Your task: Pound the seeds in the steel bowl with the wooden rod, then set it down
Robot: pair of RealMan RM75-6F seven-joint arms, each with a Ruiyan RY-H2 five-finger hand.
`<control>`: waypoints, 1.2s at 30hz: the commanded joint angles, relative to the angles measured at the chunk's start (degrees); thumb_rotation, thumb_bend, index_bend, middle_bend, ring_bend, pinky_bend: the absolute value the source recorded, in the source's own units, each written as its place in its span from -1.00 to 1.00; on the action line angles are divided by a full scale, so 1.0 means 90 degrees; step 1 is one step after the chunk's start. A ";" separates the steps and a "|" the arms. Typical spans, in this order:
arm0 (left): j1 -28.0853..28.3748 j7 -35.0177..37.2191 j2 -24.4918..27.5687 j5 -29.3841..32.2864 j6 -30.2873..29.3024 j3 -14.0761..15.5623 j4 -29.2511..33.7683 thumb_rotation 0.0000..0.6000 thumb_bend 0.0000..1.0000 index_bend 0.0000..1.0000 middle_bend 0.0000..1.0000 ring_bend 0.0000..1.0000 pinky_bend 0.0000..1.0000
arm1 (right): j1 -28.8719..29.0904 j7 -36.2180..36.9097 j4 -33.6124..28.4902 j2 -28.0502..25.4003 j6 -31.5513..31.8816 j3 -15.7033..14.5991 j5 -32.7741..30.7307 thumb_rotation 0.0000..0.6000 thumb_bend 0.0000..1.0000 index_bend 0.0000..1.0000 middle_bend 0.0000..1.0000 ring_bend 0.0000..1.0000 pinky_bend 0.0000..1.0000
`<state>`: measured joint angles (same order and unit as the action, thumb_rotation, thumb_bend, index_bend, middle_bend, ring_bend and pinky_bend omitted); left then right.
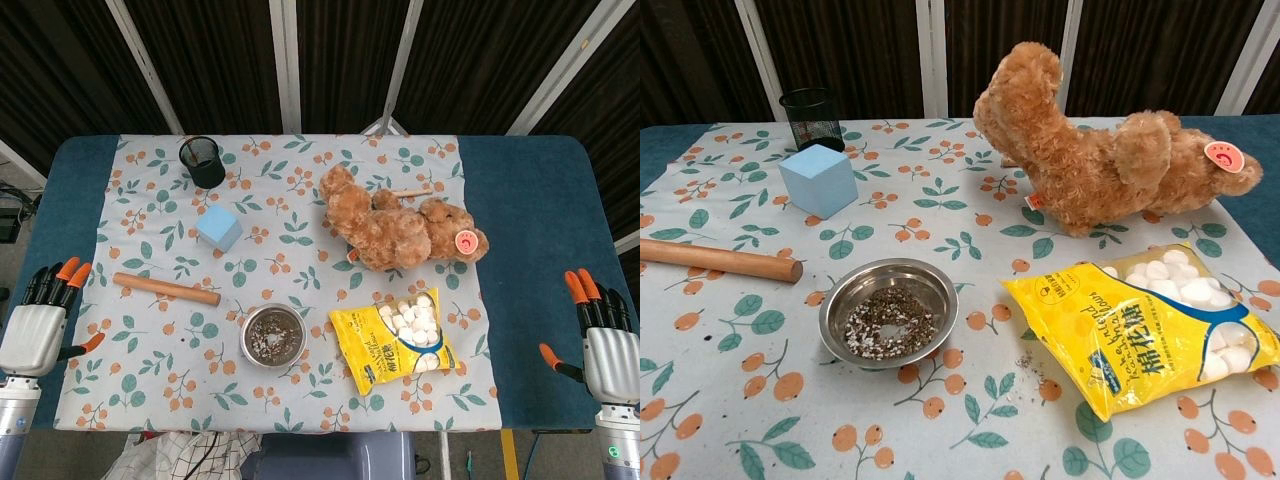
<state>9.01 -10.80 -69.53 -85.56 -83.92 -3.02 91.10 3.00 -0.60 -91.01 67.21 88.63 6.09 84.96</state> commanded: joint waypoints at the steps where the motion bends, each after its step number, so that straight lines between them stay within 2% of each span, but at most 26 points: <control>1: 0.0004 -0.0018 0.0006 0.0019 0.0023 0.0002 0.0001 1.00 -0.82 -1.00 -1.00 -1.00 -1.00 | 0.0007 -0.0014 -0.0004 -0.0008 -0.0019 -0.0003 -0.0003 1.00 -0.54 -1.00 -1.00 -1.00 -1.00; 12: 0.0112 -0.0122 0.0073 0.0094 0.0351 0.0060 0.0022 1.00 -0.82 -1.00 -1.00 -1.00 -1.00 | 0.0020 -0.0013 -0.0046 -0.0026 -0.0074 -0.0002 -0.0040 1.00 -0.54 -1.00 -1.00 -1.00 -1.00; 19: 0.0616 -0.0588 0.0199 0.0488 0.1306 -0.0058 0.0142 1.00 -0.72 -0.98 -0.98 -1.00 -1.00 | 0.0071 0.0006 -0.0085 -0.0053 -0.0199 0.0012 -0.0104 1.00 -0.54 -1.00 -1.00 -1.00 -1.00; 24: 0.1138 -0.1207 0.0099 0.0855 0.1960 -0.0292 0.0059 1.00 -0.63 -0.59 -0.54 -0.97 -0.97 | 0.0095 0.0030 -0.0097 -0.0078 -0.0272 0.0004 -0.0128 1.00 -0.54 -1.00 -1.00 -1.00 -1.00; 31: 0.1923 -0.1737 -0.0327 0.1360 0.2881 -0.0539 -0.0323 1.00 -0.51 -0.36 -0.37 -0.96 -0.97 | 0.0086 0.0098 -0.0092 -0.0093 -0.0262 -0.0008 -0.0118 1.00 -0.54 -1.00 -1.00 -1.00 -1.00; 36: 0.2274 -0.1949 -0.0727 0.1502 0.3202 -0.0531 -0.0668 1.00 -0.48 -0.33 -0.32 -0.95 -0.97 | 0.0084 0.0114 -0.0092 -0.0094 -0.0263 -0.0006 -0.0129 1.00 -0.54 -1.00 -1.00 -1.00 -1.00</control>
<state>28.60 -27.63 -75.13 -72.63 -55.92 -7.68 85.84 3.76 0.43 -91.84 66.37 86.26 6.03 83.80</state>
